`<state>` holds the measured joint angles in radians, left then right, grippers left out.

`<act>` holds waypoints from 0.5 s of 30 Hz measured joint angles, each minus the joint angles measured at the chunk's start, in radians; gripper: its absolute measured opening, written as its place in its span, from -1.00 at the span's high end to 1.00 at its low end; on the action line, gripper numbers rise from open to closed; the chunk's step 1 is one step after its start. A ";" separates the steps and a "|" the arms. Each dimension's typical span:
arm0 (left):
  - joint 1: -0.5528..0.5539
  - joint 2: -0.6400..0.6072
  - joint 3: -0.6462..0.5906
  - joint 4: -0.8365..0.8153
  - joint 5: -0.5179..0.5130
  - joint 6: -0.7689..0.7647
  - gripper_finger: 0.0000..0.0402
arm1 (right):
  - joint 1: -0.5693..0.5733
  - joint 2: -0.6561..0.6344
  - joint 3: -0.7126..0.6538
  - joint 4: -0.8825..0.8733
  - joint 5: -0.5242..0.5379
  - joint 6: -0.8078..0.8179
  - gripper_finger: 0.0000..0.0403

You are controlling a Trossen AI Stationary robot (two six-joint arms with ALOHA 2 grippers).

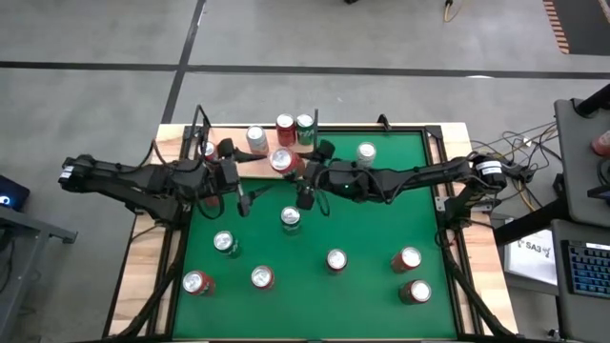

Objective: Place canned beverage on shelf
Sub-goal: Put the red soda can on the shelf aligned with the other red soda can

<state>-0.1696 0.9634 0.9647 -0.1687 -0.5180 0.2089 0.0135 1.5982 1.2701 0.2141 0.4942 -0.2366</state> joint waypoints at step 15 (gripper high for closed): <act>0.000 0.071 0.020 0.021 -0.005 0.001 -0.63 | 0.016 0.008 -0.003 -0.108 0.119 0.036 -0.46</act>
<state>-0.1691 1.0346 0.9848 -0.1481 -0.5228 0.2103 0.0292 1.6064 1.2671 0.1059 0.6134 -0.2008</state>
